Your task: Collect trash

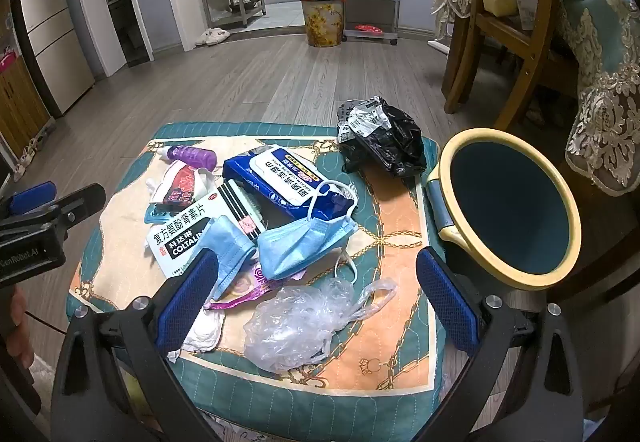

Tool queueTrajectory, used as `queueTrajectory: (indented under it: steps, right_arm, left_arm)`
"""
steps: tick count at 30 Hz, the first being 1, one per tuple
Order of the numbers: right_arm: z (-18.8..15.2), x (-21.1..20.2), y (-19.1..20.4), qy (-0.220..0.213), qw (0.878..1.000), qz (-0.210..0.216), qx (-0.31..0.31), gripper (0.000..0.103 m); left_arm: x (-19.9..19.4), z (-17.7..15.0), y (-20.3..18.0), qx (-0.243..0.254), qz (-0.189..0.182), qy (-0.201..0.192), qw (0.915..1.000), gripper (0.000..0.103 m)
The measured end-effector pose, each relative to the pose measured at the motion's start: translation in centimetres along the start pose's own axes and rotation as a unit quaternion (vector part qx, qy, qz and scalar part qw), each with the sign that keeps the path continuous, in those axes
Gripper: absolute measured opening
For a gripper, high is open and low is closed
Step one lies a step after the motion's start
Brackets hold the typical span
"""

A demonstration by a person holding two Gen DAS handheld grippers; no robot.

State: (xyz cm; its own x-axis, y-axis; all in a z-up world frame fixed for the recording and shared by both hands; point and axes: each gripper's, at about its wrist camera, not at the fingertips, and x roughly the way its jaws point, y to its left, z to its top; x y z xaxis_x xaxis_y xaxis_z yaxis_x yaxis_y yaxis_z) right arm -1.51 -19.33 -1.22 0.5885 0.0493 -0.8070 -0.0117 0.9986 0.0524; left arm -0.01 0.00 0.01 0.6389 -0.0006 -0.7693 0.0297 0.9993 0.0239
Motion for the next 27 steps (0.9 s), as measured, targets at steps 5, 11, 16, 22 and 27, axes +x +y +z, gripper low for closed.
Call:
queueTrajectory:
  steps: [5, 11, 16, 22, 27]
  right_arm:
    - [0.01, -0.03, -0.02, -0.002, 1.0, 0.001, 0.001, 0.097]
    - [0.01, -0.02, -0.03, -0.002, 1.0, 0.001, 0.001, 0.097]
    - [0.01, 0.0, -0.03, -0.002, 1.0, 0.001, 0.001, 0.097]
    - [0.0, 0.02, -0.06, -0.002, 1.0, 0.001, 0.001, 0.097]
    - [-0.01, 0.05, -0.09, -0.002, 1.0, 0.001, 0.001, 0.097]
  left_arm:
    - [0.12, 0.04, 0.03, 0.0, 0.003, 0.004, 1.0, 0.098]
    - [0.07, 0.23, 0.04, 0.003, 0.006, 0.002, 1.0, 0.098]
    - [0.15, 0.05, 0.02, 0.004, 0.006, 0.0, 1.0, 0.098]
    - [-0.06, 0.03, -0.02, 0.005, 0.006, 0.001, 1.0, 0.098]
    - [0.05, -0.05, 0.02, 0.005, 0.006, 0.002, 1.0, 0.098]
